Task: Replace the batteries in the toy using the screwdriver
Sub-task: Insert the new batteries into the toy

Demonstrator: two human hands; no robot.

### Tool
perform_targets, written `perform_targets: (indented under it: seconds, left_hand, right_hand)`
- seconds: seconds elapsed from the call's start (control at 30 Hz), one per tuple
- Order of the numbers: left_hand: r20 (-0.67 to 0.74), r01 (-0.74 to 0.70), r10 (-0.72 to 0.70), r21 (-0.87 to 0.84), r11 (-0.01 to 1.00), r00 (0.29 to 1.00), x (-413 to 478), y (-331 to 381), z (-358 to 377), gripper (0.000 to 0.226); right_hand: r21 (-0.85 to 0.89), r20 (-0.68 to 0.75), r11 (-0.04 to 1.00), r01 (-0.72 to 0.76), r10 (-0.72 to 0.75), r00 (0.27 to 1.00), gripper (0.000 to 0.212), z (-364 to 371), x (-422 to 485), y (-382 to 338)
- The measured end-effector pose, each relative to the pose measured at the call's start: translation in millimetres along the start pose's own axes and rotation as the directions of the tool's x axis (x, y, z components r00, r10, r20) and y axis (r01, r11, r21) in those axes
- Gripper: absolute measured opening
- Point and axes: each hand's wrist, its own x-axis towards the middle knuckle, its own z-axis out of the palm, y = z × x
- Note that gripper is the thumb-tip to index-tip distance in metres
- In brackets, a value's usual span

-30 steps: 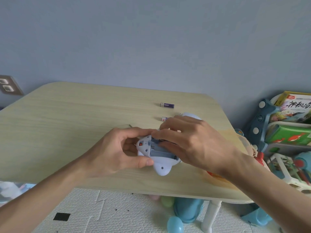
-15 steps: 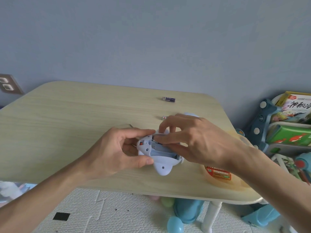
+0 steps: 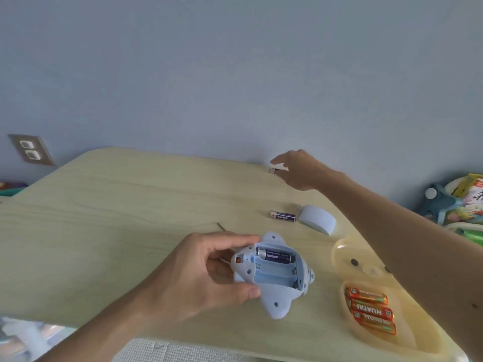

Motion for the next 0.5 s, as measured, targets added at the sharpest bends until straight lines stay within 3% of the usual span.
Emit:
perform_targets:
  seconds: [0.3, 0.5]
  left_hand:
    - [0.009, -0.006, 0.006, 0.010, 1.000, 1.000, 2.2, -1.1, -1.8, 0.071]
    - [0.004, 0.003, -0.003, 0.014, 1.000, 1.000, 1.5, -2.6, -1.3, 0.068]
  right_hand:
    - [-0.066, -0.132, 0.998, -0.012, 0.003, 0.991, 0.022, 32.8, 43.8, 21.0]
    - [0.065, -0.192, 0.995, 0.070, -0.056, 0.980, 0.031, 5.7, 6.5, 7.0]
